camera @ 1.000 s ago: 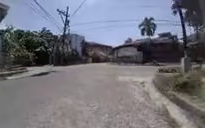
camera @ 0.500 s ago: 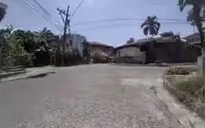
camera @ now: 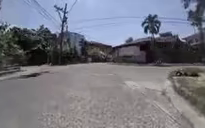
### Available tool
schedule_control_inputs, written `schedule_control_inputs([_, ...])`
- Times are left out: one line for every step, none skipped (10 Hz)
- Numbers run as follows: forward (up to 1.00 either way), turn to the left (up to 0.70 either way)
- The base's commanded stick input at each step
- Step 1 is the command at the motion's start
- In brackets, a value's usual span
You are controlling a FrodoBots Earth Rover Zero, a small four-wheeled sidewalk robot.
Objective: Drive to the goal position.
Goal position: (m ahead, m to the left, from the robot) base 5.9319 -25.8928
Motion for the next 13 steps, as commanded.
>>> schedule_control_inputs([1.0,0.02])
schedule_control_inputs([1.0,0.02])
schedule_control_inputs([1.0,-0.26])
schedule_control_inputs([1.0,-0.38])
schedule_control_inputs([1.0,-0.26])
schedule_control_inputs([1.0,-0.1])
schedule_control_inputs([1.0,0.02])
schedule_control_inputs([1.0,0.02])
schedule_control_inputs([1.0,0.02])
schedule_control_inputs([1.0,-0.1])
schedule_control_inputs([1.0,-0.34])
schedule_control_inputs([1.0,-0.38])
schedule_control_inputs([1.0,-0.38])
